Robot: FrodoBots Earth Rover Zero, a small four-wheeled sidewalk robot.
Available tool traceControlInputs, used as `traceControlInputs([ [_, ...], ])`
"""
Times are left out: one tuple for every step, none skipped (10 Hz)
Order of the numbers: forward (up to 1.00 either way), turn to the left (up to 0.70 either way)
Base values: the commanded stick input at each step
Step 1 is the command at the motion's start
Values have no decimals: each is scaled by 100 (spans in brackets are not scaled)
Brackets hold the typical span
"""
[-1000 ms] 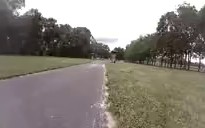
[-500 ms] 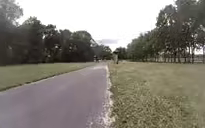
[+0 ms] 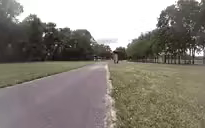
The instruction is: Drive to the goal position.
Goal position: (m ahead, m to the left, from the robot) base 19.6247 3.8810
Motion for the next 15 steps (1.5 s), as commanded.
traceControlInputs([
  [70,0],
  [70,14],
  [70,14],
  [70,14],
  [70,14],
  [70,14],
  [70,14],
  [70,14],
  [70,14],
  [70,7],
  [70,0],
  [70,0],
  [70,0],
  [70,0],
  [70,0],
])
